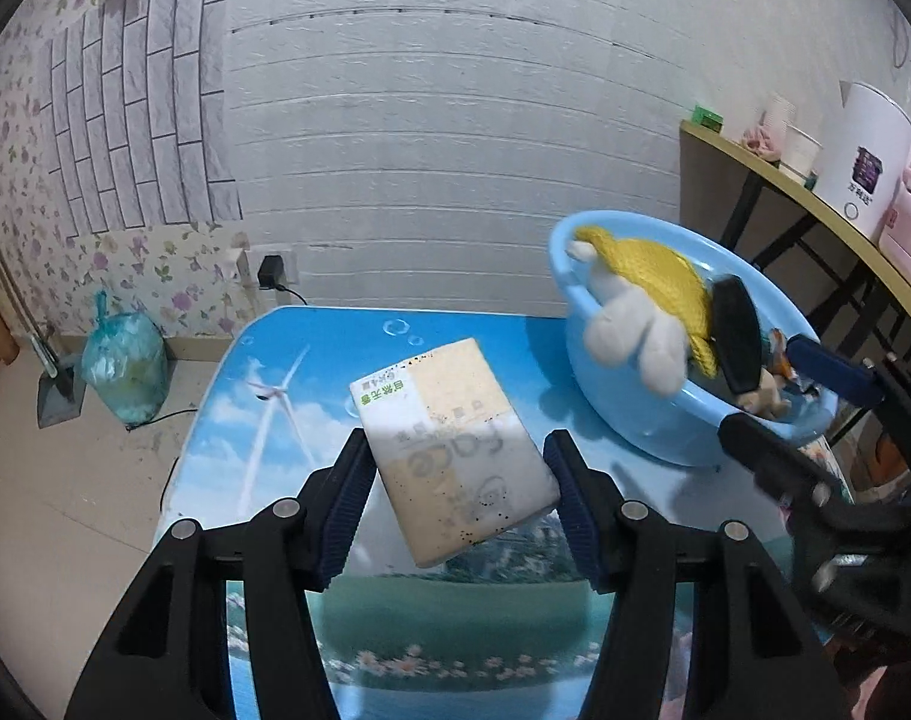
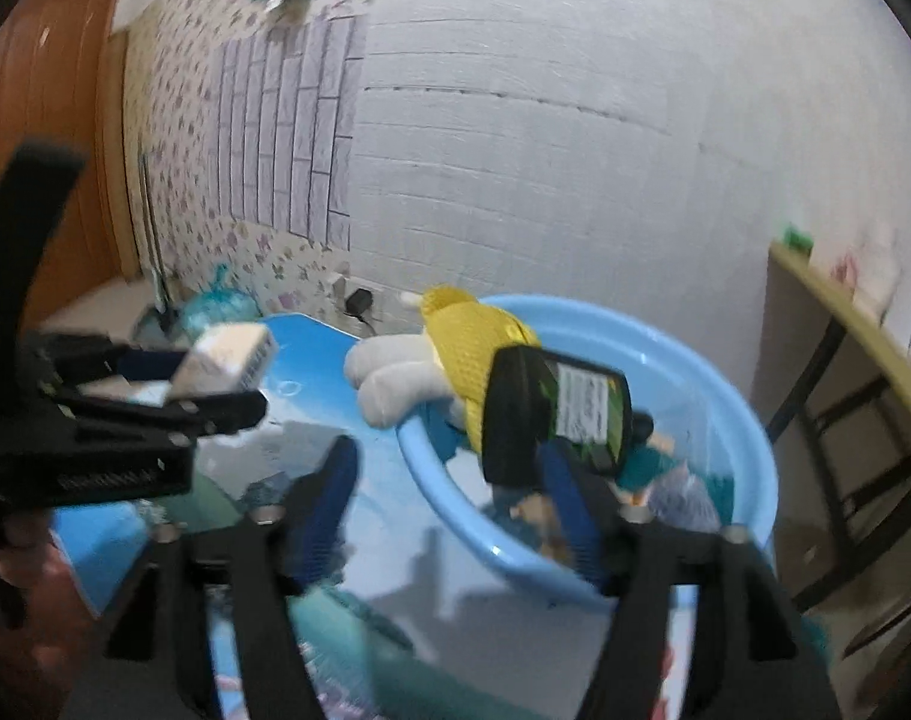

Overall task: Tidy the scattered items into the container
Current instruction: 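Carry the tissue pack over the basin and open the left gripper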

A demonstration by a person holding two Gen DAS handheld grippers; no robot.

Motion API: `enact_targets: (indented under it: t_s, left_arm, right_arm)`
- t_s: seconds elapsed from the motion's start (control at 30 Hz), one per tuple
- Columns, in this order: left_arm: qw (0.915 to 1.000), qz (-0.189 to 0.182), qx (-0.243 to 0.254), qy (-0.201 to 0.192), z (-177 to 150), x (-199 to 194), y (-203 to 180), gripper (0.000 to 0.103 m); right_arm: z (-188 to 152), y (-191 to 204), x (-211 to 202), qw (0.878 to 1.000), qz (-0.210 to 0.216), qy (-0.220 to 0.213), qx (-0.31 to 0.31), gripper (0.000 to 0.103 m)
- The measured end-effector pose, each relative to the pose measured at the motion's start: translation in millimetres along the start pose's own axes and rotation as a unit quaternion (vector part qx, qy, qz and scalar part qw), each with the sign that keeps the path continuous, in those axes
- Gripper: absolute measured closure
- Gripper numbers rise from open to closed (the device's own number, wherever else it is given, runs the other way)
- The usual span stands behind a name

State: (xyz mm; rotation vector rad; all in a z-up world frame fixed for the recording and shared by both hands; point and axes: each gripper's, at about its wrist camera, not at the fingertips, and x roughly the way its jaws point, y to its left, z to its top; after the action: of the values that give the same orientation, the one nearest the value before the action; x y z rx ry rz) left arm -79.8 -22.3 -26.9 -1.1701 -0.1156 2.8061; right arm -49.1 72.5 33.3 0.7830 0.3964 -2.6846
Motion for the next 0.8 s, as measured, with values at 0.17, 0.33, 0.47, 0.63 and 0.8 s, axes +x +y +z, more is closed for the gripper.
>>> enact_targets:
  t_s: [0.17, 0.33, 0.47, 0.63, 0.8]
  left_arm:
    - [1.0, -0.006, -0.008, 0.0, 8, 6, 15, 0.046]
    - [0.9999, -0.014, -0.009, -0.004, 17, 10, 22, 0.046]
    - [0.9996, -0.025, -0.005, -0.007, 25, 14, 20, 0.046]
    - [0.9991, -0.04, 0.007, -0.015, 34, 17, 5, 0.046]
    - [0.9979, -0.057, 0.022, -0.019, 44, 20, -17, 0.046]
  right_arm:
    - [7, 19, 11, 0.998, -0.043, -0.012, -0.045, 0.032]
    - [12, 27, 26, 0.994, -0.077, -0.011, -0.073, 0.032]
    - [17, 21, 29, 0.995, -0.078, -0.012, -0.059, 0.032]
    - [22, -2, 28, 0.994, -0.107, -0.015, -0.016, 0.031]
    - [16, -41, 38, 0.995, -0.089, 0.013, 0.045, 0.031]
